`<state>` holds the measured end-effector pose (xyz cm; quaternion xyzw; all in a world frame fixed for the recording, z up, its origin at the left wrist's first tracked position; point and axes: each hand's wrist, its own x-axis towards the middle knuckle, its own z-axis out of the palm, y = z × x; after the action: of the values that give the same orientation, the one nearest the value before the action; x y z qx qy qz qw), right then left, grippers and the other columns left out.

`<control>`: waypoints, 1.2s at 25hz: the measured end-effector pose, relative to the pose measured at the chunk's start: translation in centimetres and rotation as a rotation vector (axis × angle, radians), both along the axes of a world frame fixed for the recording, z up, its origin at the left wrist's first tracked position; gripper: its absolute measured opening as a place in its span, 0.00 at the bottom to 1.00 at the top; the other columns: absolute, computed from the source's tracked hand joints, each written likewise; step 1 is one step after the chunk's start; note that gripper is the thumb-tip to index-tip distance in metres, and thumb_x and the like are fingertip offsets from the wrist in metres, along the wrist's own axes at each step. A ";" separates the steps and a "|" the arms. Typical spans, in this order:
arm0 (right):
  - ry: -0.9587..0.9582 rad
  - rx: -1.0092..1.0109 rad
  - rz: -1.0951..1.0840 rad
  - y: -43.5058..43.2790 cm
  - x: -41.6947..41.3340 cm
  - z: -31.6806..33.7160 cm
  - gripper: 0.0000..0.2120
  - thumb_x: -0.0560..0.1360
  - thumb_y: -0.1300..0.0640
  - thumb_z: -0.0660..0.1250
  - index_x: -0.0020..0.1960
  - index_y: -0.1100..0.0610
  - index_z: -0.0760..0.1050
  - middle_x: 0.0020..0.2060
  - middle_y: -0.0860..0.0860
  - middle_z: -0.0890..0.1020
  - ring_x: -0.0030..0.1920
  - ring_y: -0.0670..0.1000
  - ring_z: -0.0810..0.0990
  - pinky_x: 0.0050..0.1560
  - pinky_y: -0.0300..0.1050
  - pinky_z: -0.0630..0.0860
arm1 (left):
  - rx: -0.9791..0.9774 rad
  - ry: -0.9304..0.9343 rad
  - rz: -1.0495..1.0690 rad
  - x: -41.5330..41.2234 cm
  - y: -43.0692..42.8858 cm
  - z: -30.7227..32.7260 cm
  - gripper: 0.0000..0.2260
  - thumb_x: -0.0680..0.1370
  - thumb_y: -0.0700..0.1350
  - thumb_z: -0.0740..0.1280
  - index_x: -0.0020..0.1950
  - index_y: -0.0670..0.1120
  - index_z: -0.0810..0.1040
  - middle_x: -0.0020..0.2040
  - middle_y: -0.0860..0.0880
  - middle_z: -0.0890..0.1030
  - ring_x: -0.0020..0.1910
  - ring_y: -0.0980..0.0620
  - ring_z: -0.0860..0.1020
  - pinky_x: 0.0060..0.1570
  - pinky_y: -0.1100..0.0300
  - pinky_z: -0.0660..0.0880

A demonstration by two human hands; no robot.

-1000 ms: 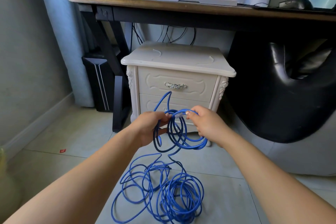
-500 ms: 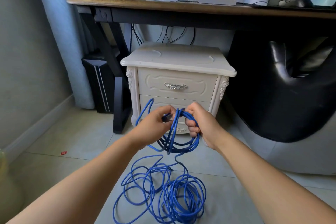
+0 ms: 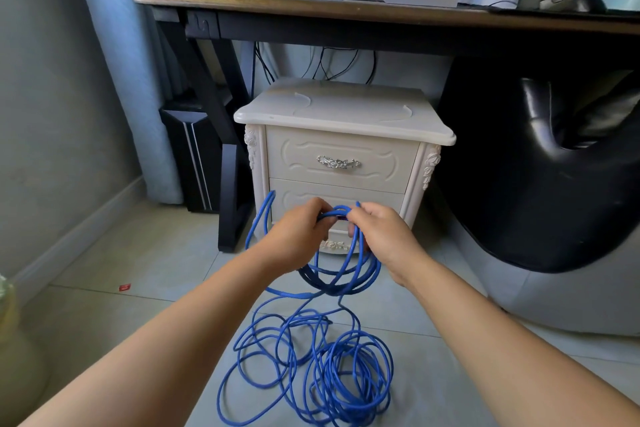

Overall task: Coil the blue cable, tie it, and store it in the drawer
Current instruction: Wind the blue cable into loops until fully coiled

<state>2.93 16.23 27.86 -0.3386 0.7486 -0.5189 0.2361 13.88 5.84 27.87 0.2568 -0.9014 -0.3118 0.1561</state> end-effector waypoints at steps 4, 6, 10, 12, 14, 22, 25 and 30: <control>-0.333 -0.101 -0.081 0.0 -1.6 -0.6 0.11 0.81 0.63 0.53 0.44 0.59 0.72 0.36 0.55 0.81 0.34 0.52 0.79 0.43 0.48 0.79 | 0.269 0.187 0.051 0.6 -1.7 0.6 0.09 0.84 0.45 0.57 0.53 0.46 0.76 0.35 0.51 0.69 0.29 0.54 0.64 0.29 0.61 0.61; -0.368 0.129 -0.101 1.0 -3.4 -1.3 0.10 0.83 0.59 0.54 0.47 0.58 0.72 0.40 0.57 0.82 0.37 0.54 0.80 0.44 0.49 0.78 | 0.609 0.387 0.083 1.3 -2.6 0.8 0.10 0.85 0.43 0.55 0.50 0.44 0.75 0.34 0.51 0.66 0.29 0.55 0.60 0.31 0.61 0.58; 0.251 0.505 -0.169 1.5 -2.9 -0.3 0.26 0.81 0.40 0.52 0.58 0.59 0.76 0.55 0.60 0.79 0.56 0.58 0.78 0.53 0.46 0.71 | 0.665 0.392 0.020 1.9 -2.9 0.9 0.11 0.85 0.43 0.54 0.50 0.43 0.75 0.34 0.50 0.65 0.29 0.56 0.60 0.31 0.62 0.59; 0.051 0.112 -0.058 0.9 -1.6 1.0 0.29 0.78 0.33 0.53 0.60 0.56 0.76 0.54 0.52 0.80 0.58 0.52 0.78 0.55 0.44 0.67 | 0.635 0.384 0.013 1.6 -2.7 1.1 0.11 0.85 0.44 0.55 0.51 0.44 0.75 0.34 0.51 0.66 0.30 0.55 0.60 0.31 0.62 0.60; -0.202 -0.082 0.140 0.5 -0.5 2.1 0.29 0.71 0.29 0.59 0.59 0.50 0.77 0.50 0.50 0.84 0.56 0.49 0.81 0.61 0.43 0.69 | 0.641 0.421 0.046 1.5 -2.5 1.3 0.11 0.85 0.43 0.55 0.51 0.44 0.75 0.33 0.51 0.66 0.29 0.56 0.60 0.31 0.62 0.60; -0.490 -0.211 0.289 0.9 -0.9 1.7 0.08 0.82 0.57 0.59 0.48 0.59 0.74 0.33 0.53 0.82 0.36 0.54 0.84 0.42 0.48 0.79 | 0.942 0.467 0.111 2.2 -2.2 0.9 0.10 0.84 0.40 0.56 0.49 0.42 0.75 0.36 0.48 0.72 0.30 0.53 0.70 0.32 0.61 0.68; -0.513 -0.263 0.258 0.3 -0.7 1.5 0.10 0.83 0.55 0.57 0.47 0.59 0.71 0.26 0.51 0.70 0.25 0.50 0.73 0.44 0.54 0.78 | 1.109 0.409 0.029 2.9 -1.8 1.3 0.06 0.82 0.36 0.60 0.49 0.41 0.76 0.40 0.46 0.80 0.40 0.49 0.82 0.40 0.56 0.80; -0.025 -0.049 0.210 -0.2 0.3 1.6 0.11 0.83 0.52 0.56 0.48 0.55 0.73 0.26 0.46 0.64 0.25 0.46 0.63 0.33 0.46 0.69 | 0.902 0.315 -0.087 2.8 -1.2 2.1 0.10 0.80 0.47 0.65 0.52 0.41 0.78 0.35 0.48 0.77 0.37 0.51 0.79 0.46 0.56 0.77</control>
<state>3.21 16.00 29.49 -0.4141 0.6933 -0.5135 0.2901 16.70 4.67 29.97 0.2106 -0.6515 -0.7131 0.1505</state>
